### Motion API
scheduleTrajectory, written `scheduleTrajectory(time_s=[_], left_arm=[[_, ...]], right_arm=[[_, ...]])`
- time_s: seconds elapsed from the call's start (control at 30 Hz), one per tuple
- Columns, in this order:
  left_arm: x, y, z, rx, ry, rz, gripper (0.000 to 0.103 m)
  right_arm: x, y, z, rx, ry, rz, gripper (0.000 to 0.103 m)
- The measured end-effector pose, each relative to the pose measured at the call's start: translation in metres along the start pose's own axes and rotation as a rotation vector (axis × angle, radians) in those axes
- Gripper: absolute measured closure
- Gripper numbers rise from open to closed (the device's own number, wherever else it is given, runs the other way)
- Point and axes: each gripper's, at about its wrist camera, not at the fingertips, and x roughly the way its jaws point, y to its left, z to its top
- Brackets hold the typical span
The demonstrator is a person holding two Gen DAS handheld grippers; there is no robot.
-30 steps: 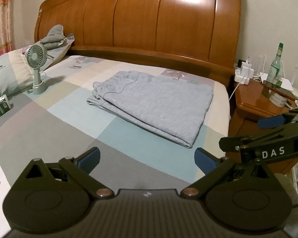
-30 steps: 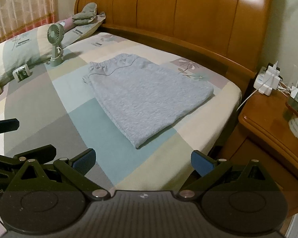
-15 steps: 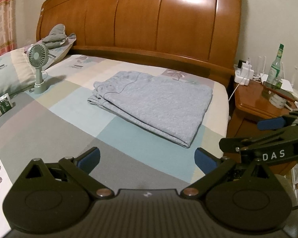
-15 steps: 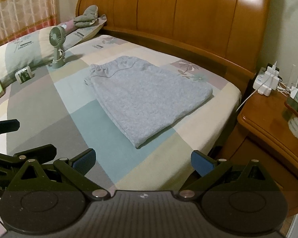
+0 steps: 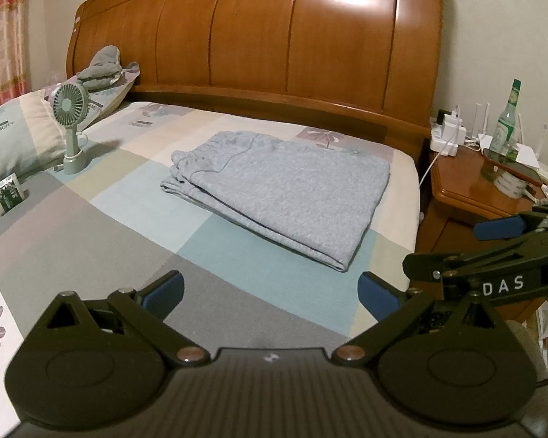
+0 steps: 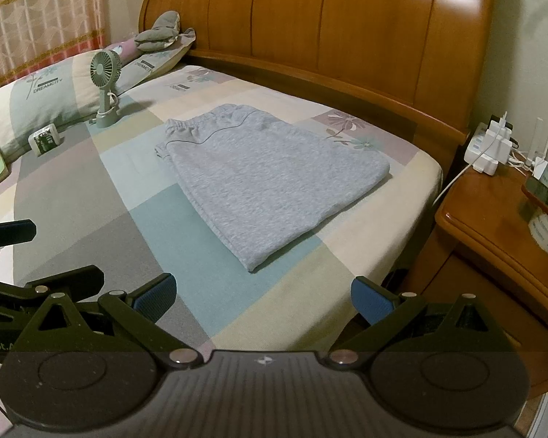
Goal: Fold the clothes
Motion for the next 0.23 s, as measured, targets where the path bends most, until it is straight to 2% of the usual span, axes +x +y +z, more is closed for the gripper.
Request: scheduleTrajectory(time_s=[0.23], left_arm=[[0.0003,-0.0007,0.0001,0.0,0.003,0.0,0.002]], right_arm=[[0.001,-0.0013,-0.0002,0.001,0.003,0.001,0.0]])
